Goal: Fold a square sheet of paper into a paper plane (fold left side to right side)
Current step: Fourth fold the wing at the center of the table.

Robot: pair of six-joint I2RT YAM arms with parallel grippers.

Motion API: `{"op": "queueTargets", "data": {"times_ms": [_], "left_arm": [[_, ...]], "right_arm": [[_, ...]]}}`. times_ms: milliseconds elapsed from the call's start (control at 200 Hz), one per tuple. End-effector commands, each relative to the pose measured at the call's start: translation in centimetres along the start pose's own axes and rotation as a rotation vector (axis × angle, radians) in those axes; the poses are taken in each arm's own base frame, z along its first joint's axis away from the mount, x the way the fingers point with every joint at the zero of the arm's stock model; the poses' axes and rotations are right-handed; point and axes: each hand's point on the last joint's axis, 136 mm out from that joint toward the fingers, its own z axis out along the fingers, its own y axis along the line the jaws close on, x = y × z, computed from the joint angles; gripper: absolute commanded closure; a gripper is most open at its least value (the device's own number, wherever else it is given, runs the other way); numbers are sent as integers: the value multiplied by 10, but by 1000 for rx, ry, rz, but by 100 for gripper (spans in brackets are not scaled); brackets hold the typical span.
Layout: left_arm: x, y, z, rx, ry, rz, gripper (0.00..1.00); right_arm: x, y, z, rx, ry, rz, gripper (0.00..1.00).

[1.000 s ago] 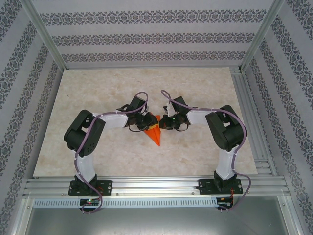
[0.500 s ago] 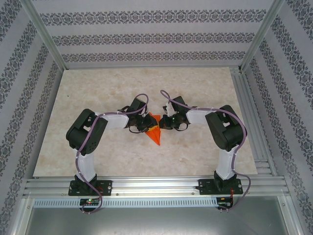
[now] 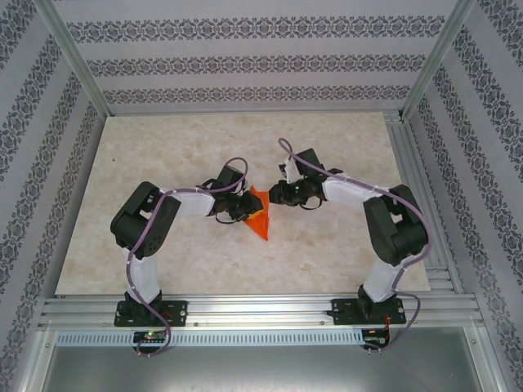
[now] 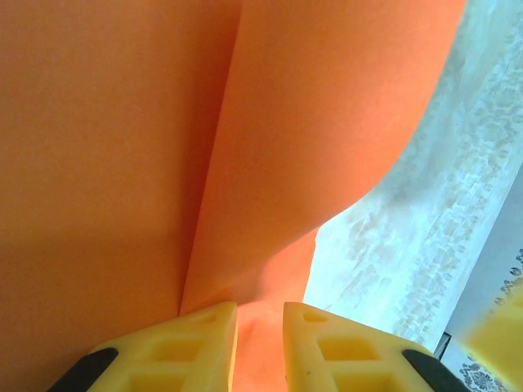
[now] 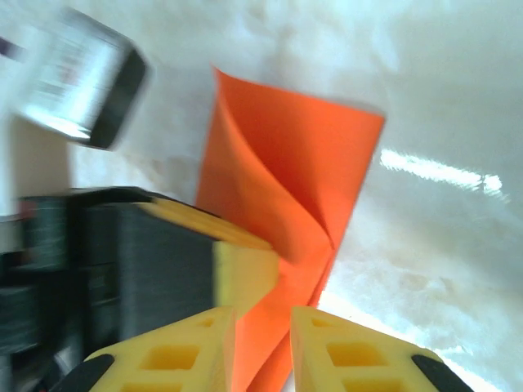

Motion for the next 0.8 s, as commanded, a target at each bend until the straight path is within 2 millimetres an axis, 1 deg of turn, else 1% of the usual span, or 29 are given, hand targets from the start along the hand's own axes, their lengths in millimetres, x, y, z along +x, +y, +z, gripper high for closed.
{"op": "queueTargets", "data": {"times_ms": [0, 75, 160, 240, 290, 375, 605, 794], "left_arm": [[11, 38, 13, -108, 17, -53, 75], [12, 38, 13, -109, 18, -53, 75], [12, 38, 13, -109, 18, -52, 75], [12, 39, 13, -111, 17, -54, 75], [13, 40, 14, -114, 17, -56, 75], [13, 40, 13, -115, 16, -55, 75], [13, 41, 13, -119, 18, -56, 75], [12, 39, 13, -119, 18, -53, 76]], "right_arm": [[17, 11, -13, -21, 9, -29, 76], [38, 21, -11, -76, 35, -27, 78], [59, 35, -4, -152, 60, -21, 79], [75, 44, 5, -185, 88, -25, 79], [81, 48, 10, -194, 97, -30, 79], [82, 50, 15, -202, 94, -26, 79], [83, 41, 31, -187, 121, -14, 79], [92, 27, 42, -152, 157, 10, 79]]}}
